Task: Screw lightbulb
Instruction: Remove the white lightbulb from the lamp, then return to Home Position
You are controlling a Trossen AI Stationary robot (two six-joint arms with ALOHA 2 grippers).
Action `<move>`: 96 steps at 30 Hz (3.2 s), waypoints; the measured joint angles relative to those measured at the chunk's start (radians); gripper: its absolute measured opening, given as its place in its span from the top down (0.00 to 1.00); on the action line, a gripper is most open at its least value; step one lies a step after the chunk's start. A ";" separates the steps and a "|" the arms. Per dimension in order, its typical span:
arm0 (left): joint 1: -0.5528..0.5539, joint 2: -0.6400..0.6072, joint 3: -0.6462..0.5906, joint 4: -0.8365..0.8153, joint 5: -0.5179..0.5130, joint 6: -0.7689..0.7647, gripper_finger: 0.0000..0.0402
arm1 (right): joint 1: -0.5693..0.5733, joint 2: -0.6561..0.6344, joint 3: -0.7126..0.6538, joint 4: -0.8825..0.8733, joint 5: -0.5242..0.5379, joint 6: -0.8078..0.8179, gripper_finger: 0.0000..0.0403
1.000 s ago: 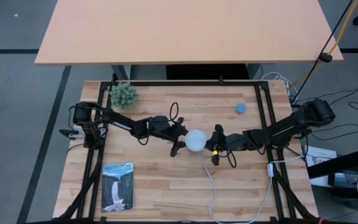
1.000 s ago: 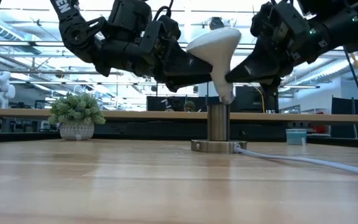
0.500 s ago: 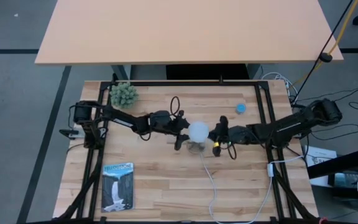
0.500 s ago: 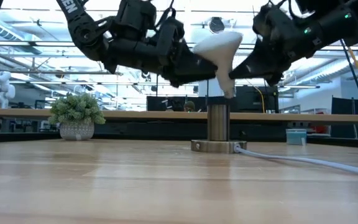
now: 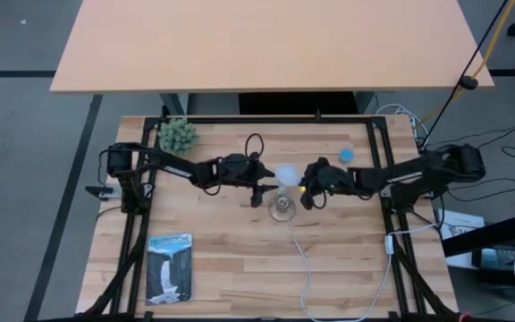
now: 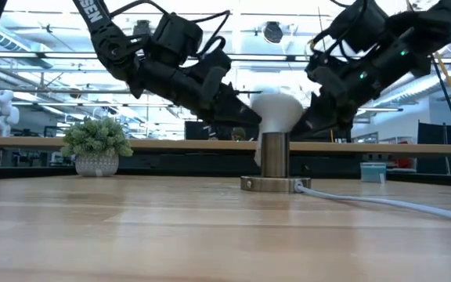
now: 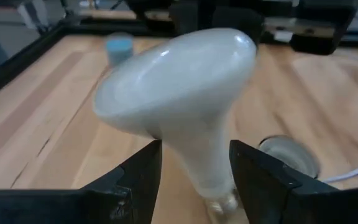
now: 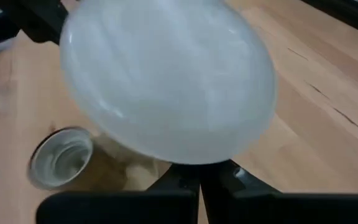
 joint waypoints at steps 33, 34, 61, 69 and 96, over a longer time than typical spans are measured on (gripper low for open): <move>0.045 0.027 0.000 -0.142 -0.061 -0.079 0.52 | -0.160 0.003 -0.001 0.001 -0.148 -0.079 1.00; 0.044 0.000 0.000 -0.188 -0.060 -0.087 0.52 | -0.159 -0.038 -0.001 -0.044 -0.168 -0.078 1.00; -0.199 -0.787 -0.435 -0.572 -0.144 -0.194 0.52 | 0.063 -0.517 -0.001 -0.796 -0.232 0.202 1.00; -0.201 -1.029 -0.675 -0.486 -0.145 -0.196 0.52 | 0.062 -0.517 -0.001 -0.816 -0.234 0.156 1.00; -0.201 -1.263 -0.827 -0.502 -0.146 -0.186 0.52 | 0.189 -0.864 -0.136 -0.624 -0.075 0.027 1.00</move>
